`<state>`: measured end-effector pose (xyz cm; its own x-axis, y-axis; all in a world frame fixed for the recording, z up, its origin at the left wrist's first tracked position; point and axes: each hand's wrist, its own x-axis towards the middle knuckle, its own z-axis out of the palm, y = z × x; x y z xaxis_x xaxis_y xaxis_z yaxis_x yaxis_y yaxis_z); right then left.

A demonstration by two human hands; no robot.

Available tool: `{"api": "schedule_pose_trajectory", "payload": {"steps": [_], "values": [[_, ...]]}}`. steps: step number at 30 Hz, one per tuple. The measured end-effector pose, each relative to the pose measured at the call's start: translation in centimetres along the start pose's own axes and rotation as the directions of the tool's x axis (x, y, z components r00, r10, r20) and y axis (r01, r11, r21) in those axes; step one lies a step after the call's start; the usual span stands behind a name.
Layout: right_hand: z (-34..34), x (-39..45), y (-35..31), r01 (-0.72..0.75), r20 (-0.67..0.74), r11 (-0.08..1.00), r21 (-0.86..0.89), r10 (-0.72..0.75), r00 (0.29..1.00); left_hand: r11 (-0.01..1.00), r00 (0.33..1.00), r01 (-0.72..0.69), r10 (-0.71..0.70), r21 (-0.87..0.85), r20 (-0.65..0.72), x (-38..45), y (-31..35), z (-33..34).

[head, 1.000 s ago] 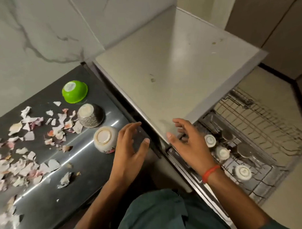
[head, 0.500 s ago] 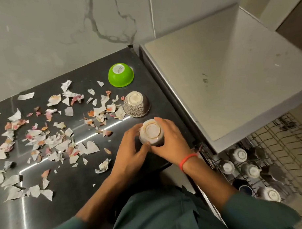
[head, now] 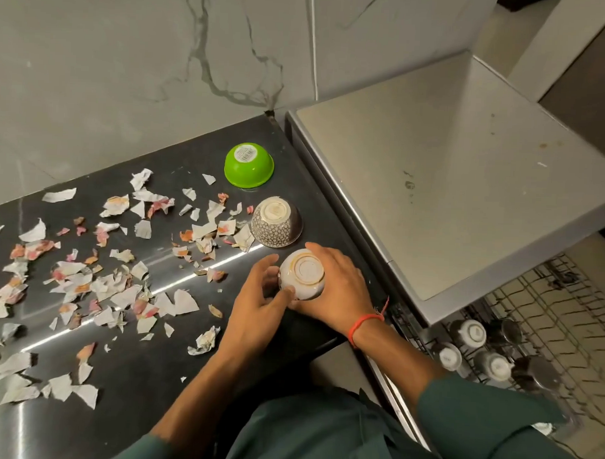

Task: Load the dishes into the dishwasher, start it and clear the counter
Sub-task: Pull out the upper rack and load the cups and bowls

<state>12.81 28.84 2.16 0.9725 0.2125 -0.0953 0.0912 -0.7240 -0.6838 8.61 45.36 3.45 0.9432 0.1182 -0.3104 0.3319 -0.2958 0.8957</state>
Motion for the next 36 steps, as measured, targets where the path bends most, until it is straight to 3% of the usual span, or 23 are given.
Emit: {"api": "schedule_pose_trajectory", "payload": {"steps": [5, 12, 21, 28, 36], "values": [[-1.0, -0.7, -0.6, 0.021, -0.121, 0.989, 0.147, -0.003, 0.993, 0.997, 0.996, -0.070, 0.068, -0.025, -0.061, 1.9, 2.1, -1.2], [-2.6, -2.5, 0.1, -0.001, -0.181, 0.966, 0.257, 0.049, 0.982, 0.972, 0.969, -0.209, 0.220, 0.107, -0.115, 7.0, 4.6, -2.2], [-5.9, -8.2, 4.7, -0.159, -0.294, 0.902, 0.402, 0.292, 0.910, 0.861, 0.912, -0.361, 0.406, 0.360, -0.056, 8.9, 4.5, -0.7], [-8.5, -12.0, 8.4, -0.220, -0.384, 0.815, 0.537, 0.468, 0.796, 0.797, 0.962, -0.226, 0.273, 0.560, 0.001, 10.6, 2.1, -0.9], [-11.0, -14.7, 10.9, -0.205, -0.405, 0.765, 0.611, 0.524, 0.749, 0.712, 0.965, -0.164, 0.260, 0.683, -0.039, 12.3, 1.5, -0.8]]}}
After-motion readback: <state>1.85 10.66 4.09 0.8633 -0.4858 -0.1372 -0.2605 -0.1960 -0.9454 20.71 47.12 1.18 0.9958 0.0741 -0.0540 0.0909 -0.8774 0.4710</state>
